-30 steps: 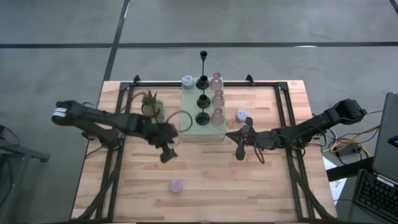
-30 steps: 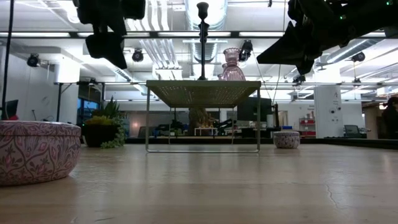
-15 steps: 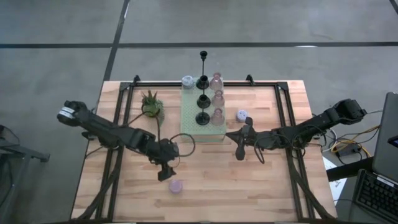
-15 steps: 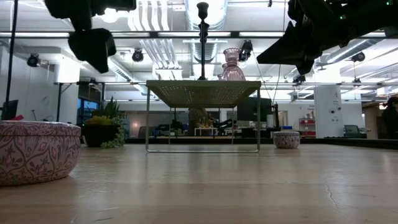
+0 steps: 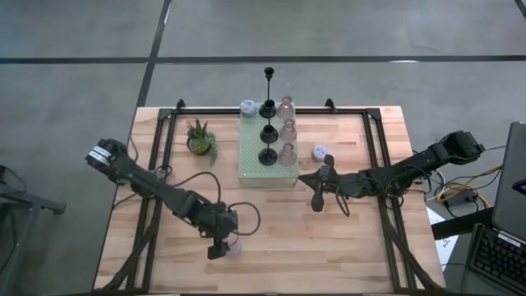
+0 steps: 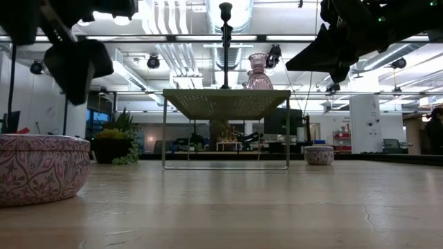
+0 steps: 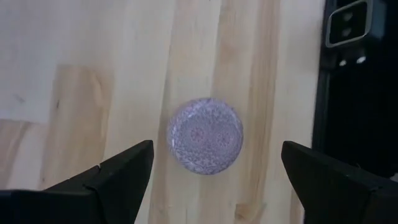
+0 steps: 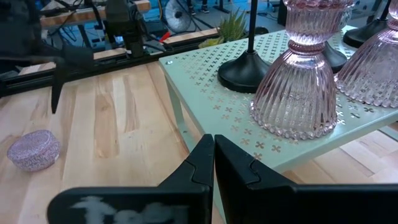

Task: Pick & Place candle stick holders
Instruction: Put the pink patterned scented candle on the shelf

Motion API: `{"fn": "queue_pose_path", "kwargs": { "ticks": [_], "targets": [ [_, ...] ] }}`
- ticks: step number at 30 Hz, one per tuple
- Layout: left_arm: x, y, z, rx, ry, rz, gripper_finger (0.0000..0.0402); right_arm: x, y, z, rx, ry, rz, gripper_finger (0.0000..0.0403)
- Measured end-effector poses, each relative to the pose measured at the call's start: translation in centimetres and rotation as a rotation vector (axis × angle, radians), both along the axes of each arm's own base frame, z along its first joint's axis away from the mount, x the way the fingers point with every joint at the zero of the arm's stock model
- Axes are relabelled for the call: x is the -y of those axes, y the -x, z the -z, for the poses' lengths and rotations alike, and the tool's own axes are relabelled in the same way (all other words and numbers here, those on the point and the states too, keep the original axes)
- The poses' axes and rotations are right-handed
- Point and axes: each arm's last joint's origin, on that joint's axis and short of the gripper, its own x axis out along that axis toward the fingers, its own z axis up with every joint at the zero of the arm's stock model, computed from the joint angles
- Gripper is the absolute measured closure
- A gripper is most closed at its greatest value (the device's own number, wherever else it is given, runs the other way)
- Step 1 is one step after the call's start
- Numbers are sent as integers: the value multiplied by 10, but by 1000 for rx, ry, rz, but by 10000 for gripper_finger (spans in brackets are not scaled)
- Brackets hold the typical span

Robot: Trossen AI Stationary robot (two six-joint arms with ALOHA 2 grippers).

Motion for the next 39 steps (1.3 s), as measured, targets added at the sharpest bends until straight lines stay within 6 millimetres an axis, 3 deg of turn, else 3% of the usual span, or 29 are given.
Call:
{"fn": "queue_pose_path", "kwargs": {
  "ticks": [10,28,39],
  "targets": [
    [22,-3,22,1,-73,87,44,0,0,0,0,0,0,394],
    [41,-5,47,1,-151,161,44,0,0,0,0,0,0,394],
    [43,-10,63,-3,-220,138,44,0,0,0,0,0,0,394]
  ]
}}
